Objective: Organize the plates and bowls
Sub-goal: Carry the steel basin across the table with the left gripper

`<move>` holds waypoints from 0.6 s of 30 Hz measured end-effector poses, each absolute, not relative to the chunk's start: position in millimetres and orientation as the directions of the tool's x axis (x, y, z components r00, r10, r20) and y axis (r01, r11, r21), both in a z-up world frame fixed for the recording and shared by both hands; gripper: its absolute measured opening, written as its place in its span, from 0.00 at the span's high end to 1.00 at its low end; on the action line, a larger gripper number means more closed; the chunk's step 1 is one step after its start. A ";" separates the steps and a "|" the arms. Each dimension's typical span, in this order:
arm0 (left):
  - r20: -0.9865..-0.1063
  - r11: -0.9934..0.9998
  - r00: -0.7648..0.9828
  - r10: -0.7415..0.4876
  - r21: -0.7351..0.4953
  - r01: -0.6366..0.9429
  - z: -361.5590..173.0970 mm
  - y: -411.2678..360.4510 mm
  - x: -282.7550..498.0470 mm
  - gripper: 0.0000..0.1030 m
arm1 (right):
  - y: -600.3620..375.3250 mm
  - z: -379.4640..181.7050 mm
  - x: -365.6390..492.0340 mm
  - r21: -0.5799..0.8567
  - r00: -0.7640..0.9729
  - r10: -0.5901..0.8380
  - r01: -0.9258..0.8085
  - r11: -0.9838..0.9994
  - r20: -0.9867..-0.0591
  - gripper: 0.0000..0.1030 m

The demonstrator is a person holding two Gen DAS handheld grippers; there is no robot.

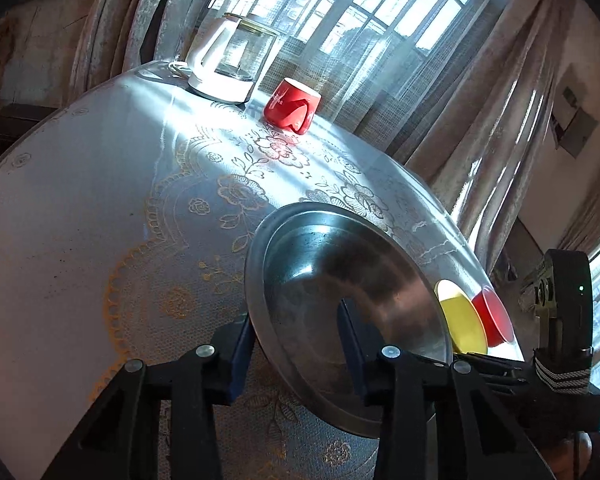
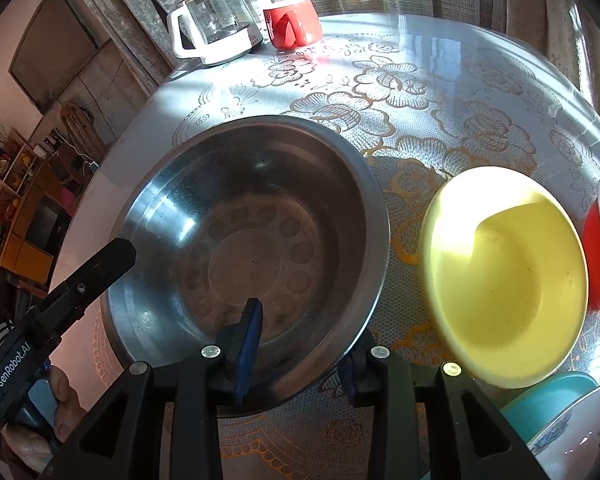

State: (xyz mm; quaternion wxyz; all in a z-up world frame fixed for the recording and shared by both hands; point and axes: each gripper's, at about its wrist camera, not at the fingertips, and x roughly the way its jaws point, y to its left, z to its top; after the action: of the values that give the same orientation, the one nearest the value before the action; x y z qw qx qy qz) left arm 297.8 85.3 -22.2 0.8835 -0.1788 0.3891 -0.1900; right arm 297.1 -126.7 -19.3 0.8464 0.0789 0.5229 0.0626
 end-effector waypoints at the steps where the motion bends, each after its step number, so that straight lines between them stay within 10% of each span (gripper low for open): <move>1: -0.618 0.866 0.628 -0.472 -0.457 0.201 -22.1 84.0 297.7 0.62 | -125.4 -19.6 299.7 0.193 0.448 0.185 -0.027 0.981 -0.875 0.67; 18: -0.607 0.903 0.684 -0.405 -0.383 0.194 1.0 87.2 213.6 0.62 | -114.9 -7.1 257.6 0.206 0.465 0.229 -0.100 0.973 -0.855 0.68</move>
State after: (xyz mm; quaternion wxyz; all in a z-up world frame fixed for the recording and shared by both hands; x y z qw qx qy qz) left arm 213.6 87.2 1.0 0.9060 -0.1456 0.3613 -0.1654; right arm 257.6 -114.9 -7.1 0.8536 0.0632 0.5080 0.0964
